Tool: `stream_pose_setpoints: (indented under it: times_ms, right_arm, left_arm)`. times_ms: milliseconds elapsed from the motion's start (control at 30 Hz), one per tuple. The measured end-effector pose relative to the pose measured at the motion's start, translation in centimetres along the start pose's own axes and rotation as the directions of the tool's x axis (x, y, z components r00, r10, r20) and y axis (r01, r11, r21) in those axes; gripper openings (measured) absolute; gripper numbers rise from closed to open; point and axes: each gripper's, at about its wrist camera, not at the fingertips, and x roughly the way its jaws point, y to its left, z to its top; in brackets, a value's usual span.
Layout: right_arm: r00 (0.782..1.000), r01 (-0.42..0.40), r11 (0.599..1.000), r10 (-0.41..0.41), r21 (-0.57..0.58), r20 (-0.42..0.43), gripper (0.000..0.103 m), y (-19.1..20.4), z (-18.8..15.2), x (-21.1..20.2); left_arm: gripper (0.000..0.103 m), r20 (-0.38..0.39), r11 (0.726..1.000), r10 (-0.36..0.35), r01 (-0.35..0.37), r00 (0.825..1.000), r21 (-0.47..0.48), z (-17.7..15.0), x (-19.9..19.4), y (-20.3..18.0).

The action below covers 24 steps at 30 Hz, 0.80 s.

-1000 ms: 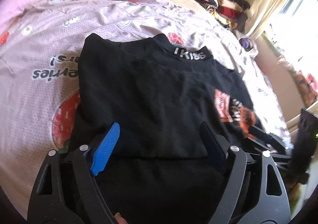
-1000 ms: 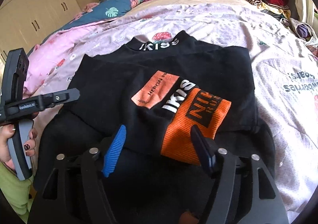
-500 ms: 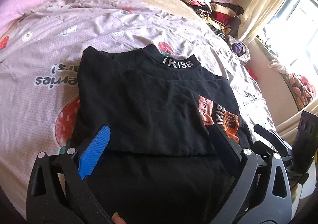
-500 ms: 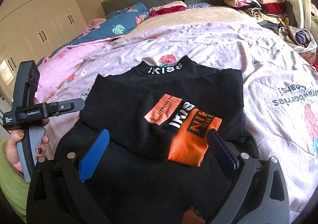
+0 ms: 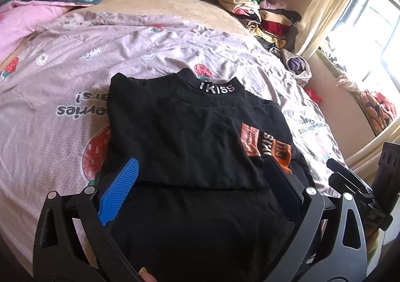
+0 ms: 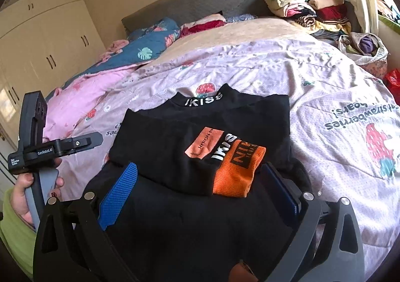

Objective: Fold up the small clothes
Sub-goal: 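Move both open tools along the shirt body to the hem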

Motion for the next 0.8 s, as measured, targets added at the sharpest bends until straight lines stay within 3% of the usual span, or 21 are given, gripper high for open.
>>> stream_pose_setpoints:
  times_ms: [500, 800]
  right_arm:
    - [0.999, 0.052, 0.999, -0.052, 0.003, 0.014, 0.098, 0.9, -2.3, -3.3]
    - [0.997, 0.075, 0.997, -0.075, 0.008, -0.003, 0.098, 1.1, -3.8, -4.6]
  left_arm:
    - [0.093, 0.027, 1.0, 0.01, -0.01, 1.0, 0.005, -1.1, -2.9, 1.2]
    - [0.093, 0.006, 0.999, 0.031, -0.031, 1.0, 0.014, -2.5, -4.0, 2.3]
